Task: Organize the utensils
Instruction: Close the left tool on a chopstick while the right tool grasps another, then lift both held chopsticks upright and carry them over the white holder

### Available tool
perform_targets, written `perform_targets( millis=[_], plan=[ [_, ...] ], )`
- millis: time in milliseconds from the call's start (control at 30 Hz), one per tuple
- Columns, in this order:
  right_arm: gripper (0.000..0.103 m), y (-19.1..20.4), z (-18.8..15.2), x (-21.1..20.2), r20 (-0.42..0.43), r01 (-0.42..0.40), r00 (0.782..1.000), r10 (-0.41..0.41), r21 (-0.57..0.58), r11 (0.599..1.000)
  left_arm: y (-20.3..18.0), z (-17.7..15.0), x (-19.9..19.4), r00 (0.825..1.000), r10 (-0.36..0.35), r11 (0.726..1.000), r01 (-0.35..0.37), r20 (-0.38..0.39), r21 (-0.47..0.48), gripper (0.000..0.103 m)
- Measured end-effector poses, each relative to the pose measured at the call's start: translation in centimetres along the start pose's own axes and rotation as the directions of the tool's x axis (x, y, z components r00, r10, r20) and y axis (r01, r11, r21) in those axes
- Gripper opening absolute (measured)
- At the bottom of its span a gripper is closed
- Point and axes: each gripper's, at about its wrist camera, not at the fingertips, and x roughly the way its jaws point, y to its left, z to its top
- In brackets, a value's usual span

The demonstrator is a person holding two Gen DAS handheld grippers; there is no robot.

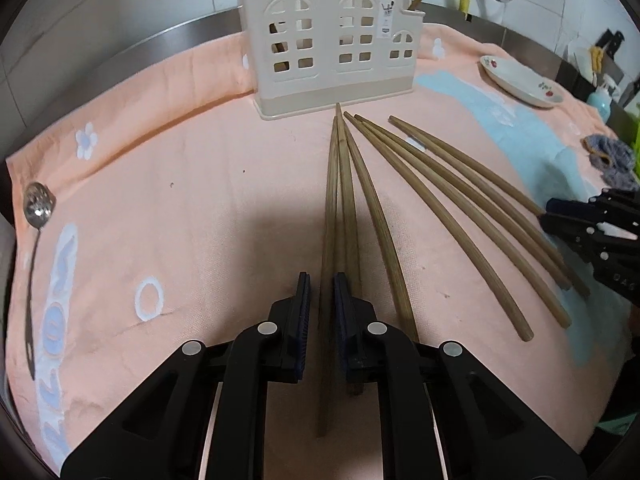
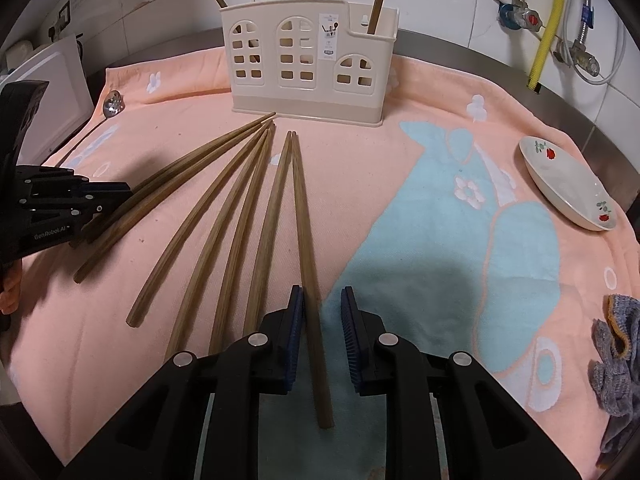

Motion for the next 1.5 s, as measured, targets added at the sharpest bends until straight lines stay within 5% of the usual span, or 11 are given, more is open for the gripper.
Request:
perform_targets(
  millis=[233,667,1500],
  plan=[
    [0.009,0.8,-0.1,-0.1,0.015,0.036,0.999,-0.035,-0.034,0.999,0.0,0.1,0.0,1.0,-0.015,1.0,0.015,0.003,0.002,0.008],
    [0.007,0.7,0.5,-2.0,0.065,0.026,0.998,-0.025,-0.014,1.0,1.0,0.4,-0.5,0.997,-0.074,0.996,0.074,0.002,-0.056,0.006],
    [0.007,1.0,10.4,-9.3,0.284,-0.061,0.956,0.069,-0.039,0.997,1.6,5.9,-8.4,0.969,-0.102,0.994,0.108,0.224,-0.016,0.005]
  ],
)
